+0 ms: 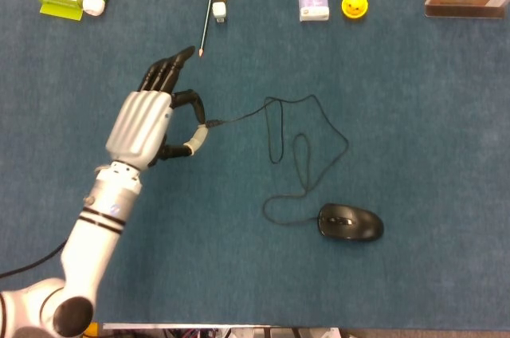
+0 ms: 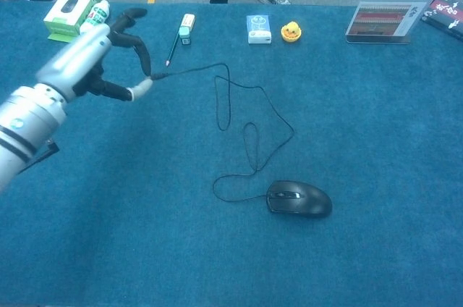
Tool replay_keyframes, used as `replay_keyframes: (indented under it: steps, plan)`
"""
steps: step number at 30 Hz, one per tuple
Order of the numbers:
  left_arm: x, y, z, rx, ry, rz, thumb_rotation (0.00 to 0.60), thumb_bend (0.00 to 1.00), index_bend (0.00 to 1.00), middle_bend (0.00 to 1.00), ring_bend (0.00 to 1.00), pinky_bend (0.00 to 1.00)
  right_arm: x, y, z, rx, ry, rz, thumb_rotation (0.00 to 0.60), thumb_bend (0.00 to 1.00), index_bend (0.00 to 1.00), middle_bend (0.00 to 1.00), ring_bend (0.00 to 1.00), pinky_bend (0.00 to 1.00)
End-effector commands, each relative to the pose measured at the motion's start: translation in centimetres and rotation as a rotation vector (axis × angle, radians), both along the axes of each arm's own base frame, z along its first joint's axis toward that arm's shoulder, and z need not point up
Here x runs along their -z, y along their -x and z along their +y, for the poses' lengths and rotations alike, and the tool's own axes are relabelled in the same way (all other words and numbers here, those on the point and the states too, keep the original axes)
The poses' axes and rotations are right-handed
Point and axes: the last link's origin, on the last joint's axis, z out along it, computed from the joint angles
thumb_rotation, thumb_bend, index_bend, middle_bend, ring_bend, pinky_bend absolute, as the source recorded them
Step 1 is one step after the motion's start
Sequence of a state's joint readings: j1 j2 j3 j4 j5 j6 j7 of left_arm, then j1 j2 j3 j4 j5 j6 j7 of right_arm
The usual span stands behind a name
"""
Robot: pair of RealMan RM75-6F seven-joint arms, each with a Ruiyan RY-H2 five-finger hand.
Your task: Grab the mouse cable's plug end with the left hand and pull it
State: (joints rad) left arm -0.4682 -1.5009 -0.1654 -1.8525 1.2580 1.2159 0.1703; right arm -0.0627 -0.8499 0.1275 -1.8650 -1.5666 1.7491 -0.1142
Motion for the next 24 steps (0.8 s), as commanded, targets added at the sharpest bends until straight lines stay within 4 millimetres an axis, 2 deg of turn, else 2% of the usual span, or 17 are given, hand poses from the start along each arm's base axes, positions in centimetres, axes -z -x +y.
replay_keyframes:
  steps: [1, 6, 14, 24]
  plan:
    - [-2.4, -0.6, -1.1, 0.027, -0.025, -0.053, 0.600, 0.43, 0.65, 0.00, 0.00, 0.04, 0.2, 0.0, -0.1, 0.000, -0.006, -0.003, 0.600, 0.00, 0.16, 0.08, 0.07, 0.29]
    - [-4.0, -0.9, -2.4, 0.062, -0.034, -0.091, 0.600, 0.43, 0.65, 0.00, 0.00, 0.04, 0.4, 0.2, -0.1, 0.004, -0.012, -0.010, 0.600, 0.00, 0.16, 0.08, 0.07, 0.29]
    - [-5.8, 0.1, -4.4, 0.096, -0.009, -0.162, 0.600, 0.43, 0.65, 0.00, 0.00, 0.04, 0.8, 0.7, 0.2, 0.014, -0.024, -0.023, 0.600, 0.00, 0.16, 0.08, 0.07, 0.29]
    - [-7.7, 1.7, -9.2, 0.108, -0.025, -0.185, 0.600, 0.43, 0.65, 0.00, 0.00, 0.04, 1.5, 1.0, -0.1, 0.026, -0.043, -0.031, 0.600, 0.00, 0.16, 0.08, 0.07, 0.29]
